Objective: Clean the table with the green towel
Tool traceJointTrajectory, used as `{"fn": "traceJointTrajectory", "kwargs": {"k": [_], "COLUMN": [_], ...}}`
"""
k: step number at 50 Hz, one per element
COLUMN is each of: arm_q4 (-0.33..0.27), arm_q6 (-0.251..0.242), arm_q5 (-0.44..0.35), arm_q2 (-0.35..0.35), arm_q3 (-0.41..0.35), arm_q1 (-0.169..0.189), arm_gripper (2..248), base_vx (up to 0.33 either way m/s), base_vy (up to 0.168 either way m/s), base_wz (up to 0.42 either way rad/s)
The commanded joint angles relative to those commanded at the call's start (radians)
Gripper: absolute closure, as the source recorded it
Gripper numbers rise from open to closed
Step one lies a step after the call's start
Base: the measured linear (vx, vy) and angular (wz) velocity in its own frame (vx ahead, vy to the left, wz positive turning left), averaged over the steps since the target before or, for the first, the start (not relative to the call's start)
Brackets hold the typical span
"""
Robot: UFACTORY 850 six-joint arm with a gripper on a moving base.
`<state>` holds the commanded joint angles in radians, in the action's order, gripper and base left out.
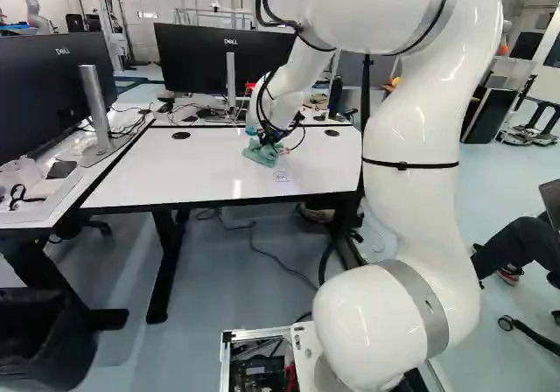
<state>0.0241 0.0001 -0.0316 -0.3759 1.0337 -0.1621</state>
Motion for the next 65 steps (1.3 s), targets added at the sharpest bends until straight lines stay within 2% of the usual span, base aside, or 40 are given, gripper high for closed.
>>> {"fn": "traceJointTrajectory", "kwargs": {"k": [18, 46, 65], "arm_q4": [0.000, 0.000, 0.000], "arm_q6": [0.000, 0.000, 0.000], "arm_q5": [0.000, 0.000, 0.000], "arm_q2": [0.014, -0.017, -0.092], "arm_q3": [-0.018, 0.021, 0.117], "arm_q1": [0.048, 0.130, 0.136], "arm_gripper": [215, 215, 215], "base_vx": [0.000, 0.000, 0.000], "base_vy": [0.000, 0.000, 0.000], "base_wz": [0.000, 0.000, 0.000]}}
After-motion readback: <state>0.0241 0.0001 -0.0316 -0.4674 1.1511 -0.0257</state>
